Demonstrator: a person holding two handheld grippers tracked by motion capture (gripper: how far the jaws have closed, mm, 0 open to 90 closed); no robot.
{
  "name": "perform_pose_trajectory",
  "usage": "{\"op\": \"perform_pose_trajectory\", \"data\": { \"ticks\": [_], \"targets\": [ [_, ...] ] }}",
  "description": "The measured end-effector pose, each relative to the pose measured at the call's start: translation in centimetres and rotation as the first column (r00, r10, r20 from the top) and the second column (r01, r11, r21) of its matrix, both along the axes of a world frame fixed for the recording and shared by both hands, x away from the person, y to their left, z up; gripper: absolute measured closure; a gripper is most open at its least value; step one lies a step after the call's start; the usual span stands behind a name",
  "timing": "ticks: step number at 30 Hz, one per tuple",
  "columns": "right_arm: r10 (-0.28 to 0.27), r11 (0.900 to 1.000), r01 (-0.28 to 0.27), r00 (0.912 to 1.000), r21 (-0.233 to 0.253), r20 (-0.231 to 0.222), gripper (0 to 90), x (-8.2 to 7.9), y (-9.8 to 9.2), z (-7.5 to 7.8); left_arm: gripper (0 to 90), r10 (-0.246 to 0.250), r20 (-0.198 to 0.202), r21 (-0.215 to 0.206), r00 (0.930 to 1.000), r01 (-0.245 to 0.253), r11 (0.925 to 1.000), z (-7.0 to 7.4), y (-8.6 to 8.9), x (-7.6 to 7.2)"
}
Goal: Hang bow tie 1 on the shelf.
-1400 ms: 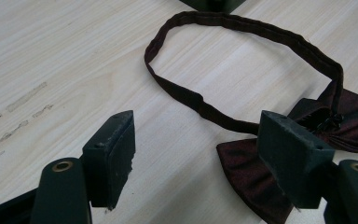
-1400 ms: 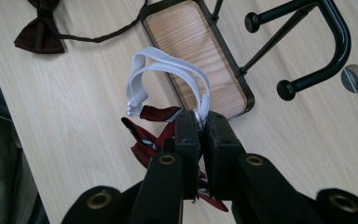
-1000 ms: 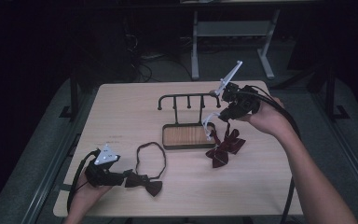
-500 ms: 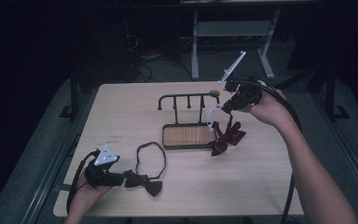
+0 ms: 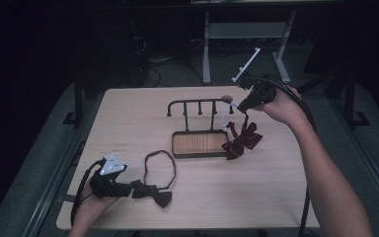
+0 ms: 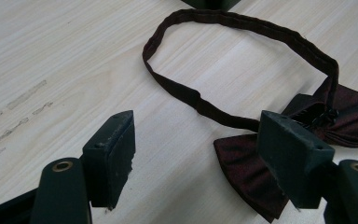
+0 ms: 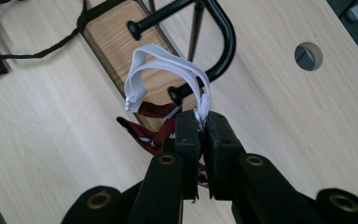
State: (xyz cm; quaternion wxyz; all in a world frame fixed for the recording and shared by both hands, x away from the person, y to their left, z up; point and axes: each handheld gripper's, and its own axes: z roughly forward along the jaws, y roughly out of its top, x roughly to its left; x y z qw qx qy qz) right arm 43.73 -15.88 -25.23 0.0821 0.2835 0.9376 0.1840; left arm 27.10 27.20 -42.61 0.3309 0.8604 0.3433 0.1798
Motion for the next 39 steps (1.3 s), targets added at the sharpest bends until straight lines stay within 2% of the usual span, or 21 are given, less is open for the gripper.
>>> {"op": "perform_pose_trajectory", "data": {
  "ticks": [5,14,24,35,39],
  "targets": [
    [-0.026,1.000,0.026,0.9996,0.014,-0.012,84.5,0.7,-0.5,-0.5,28.7,-0.001,-0.003,0.000,1.0000,0.001,1.0000,0.0,-0.1,0.0],
    [-0.033,0.999,0.034,0.9992,0.037,-0.025,83.9,1.2,-0.8,-1.5,28.7,-0.001,-0.004,0.001,1.0000,0.001,1.0000,-0.1,-0.1,0.0],
    [-0.036,0.998,0.037,0.9991,0.044,-0.025,83.1,1.3,-1.0,-1.8,28.7,-0.003,-0.003,0.002,1.0000,0.003,1.0000,-0.1,-0.1,0.0],
    [-0.031,0.998,0.033,0.9992,0.058,-0.023,78.0,1.1,-1.1,-2.1,28.7,-0.003,-0.002,0.001,1.0000,0.003,1.0000,-0.1,-0.1,0.0],
    [-0.020,0.998,0.022,0.9990,0.063,-0.041,76.0,0.9,-1.3,-2.5,28.7,-0.002,-0.003,0.002,1.0000,0.002,1.0000,-0.1,-0.2,0.0]
  ]
}}
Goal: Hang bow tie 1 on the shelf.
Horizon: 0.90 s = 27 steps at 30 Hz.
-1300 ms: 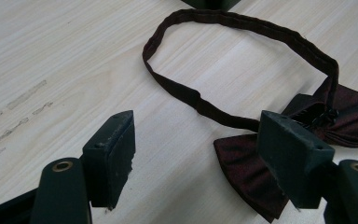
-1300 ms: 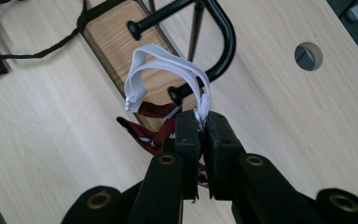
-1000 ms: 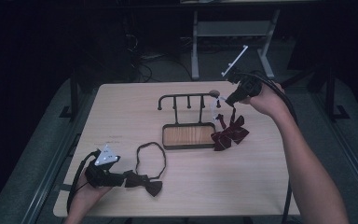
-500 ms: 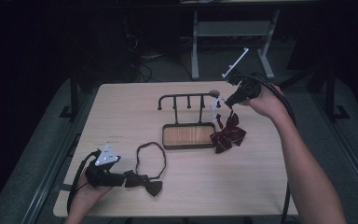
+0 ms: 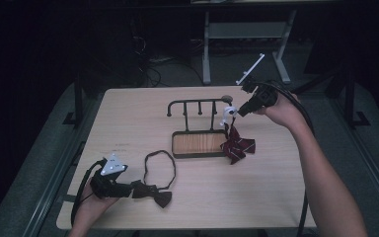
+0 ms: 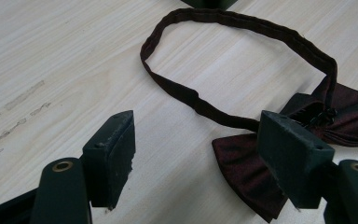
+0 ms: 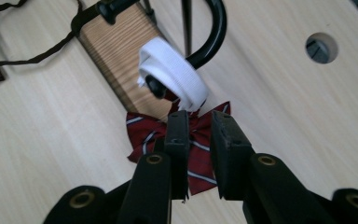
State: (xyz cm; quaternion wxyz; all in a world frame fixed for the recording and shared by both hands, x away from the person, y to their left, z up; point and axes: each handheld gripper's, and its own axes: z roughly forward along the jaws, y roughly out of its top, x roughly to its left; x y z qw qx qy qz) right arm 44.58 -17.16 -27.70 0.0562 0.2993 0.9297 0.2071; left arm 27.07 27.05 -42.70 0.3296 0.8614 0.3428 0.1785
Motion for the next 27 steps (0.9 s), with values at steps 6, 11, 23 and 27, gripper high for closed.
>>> {"op": "perform_pose_trajectory", "data": {
  "ticks": [6,11,23,27],
  "targets": [
    [0.015,1.000,-0.015,0.9998,0.010,-0.012,72.3,-0.3,-0.2,-0.5,28.7,-0.002,-0.005,0.007,1.0000,0.002,1.0000,0.0,0.0,0.0],
    [0.025,0.999,-0.024,0.9992,0.030,-0.029,67.7,-0.6,-0.6,-1.0,28.7,-0.006,-0.009,0.009,0.9999,0.006,0.9999,0.0,-0.1,0.0],
    [0.038,0.999,-0.036,0.9986,0.039,-0.036,61.9,-1.9,-1.6,-2.2,28.7,-0.010,-0.015,0.013,0.9998,0.010,0.9999,-0.2,-0.2,0.1],
    [0.038,0.998,-0.036,0.9985,0.054,-0.038,61.0,-2.3,-2.0,-3.1,28.7,-0.010,-0.016,0.012,0.9998,0.011,0.9999,-0.2,-0.3,0.1]
  ]
}}
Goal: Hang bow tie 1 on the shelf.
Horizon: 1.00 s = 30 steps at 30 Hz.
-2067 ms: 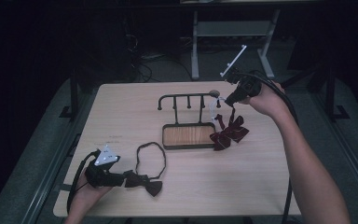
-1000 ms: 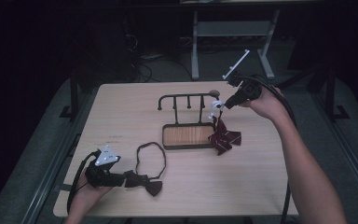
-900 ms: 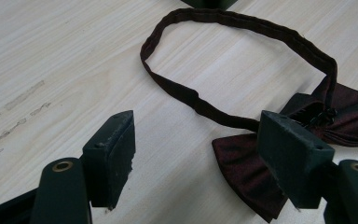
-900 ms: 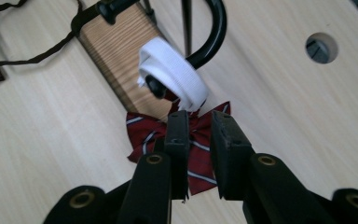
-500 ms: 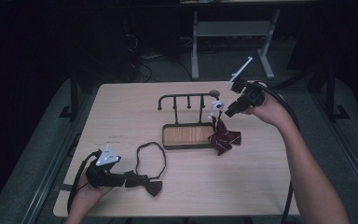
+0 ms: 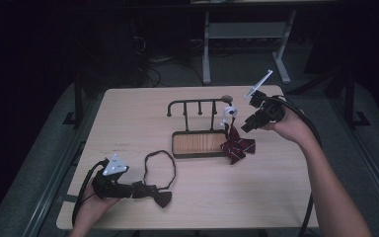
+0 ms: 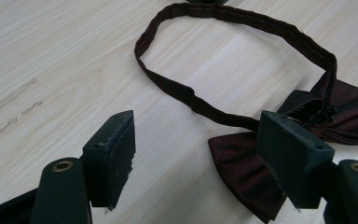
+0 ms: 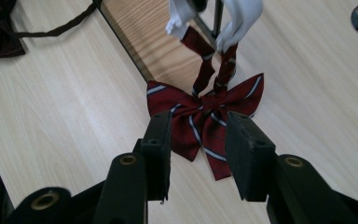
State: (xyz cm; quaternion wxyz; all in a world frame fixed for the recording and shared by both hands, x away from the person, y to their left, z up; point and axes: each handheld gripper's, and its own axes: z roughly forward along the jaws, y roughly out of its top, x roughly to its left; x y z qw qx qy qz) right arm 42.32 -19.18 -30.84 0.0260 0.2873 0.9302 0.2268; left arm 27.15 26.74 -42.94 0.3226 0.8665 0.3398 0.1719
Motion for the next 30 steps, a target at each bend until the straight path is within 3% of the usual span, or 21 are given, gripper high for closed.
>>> {"op": "perform_pose_trajectory", "data": {
  "ticks": [30],
  "targets": [
    [-0.029,0.999,0.030,0.9984,0.039,-0.049,49.9,-2.4,-1.8,-5.2,28.7,-0.003,-0.009,-0.001,1.0000,0.003,1.0000,-0.2,-0.2,0.1]
  ]
}}
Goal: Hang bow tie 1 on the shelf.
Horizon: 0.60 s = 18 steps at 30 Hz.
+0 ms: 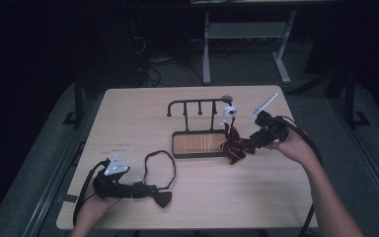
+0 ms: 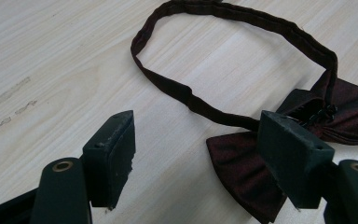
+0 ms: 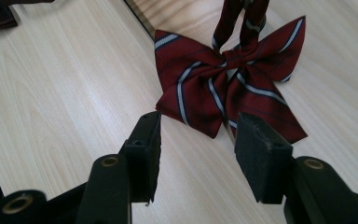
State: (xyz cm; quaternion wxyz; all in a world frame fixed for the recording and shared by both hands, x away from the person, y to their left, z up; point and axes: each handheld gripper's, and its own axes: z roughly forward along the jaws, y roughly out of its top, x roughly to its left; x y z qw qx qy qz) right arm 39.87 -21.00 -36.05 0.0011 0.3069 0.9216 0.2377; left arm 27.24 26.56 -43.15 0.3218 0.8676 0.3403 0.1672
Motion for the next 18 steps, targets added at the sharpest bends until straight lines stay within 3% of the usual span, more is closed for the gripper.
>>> {"op": "perform_pose_trajectory", "data": {
  "ticks": [18],
  "targets": [
    [0.002,1.000,-0.002,1.0000,0.008,-0.003,45.7,-1.8,-0.3,-2.4,28.6,-0.004,-0.003,0.009,1.0000,0.004,0.9999,0.0,-0.1,0.0]
  ]
}}
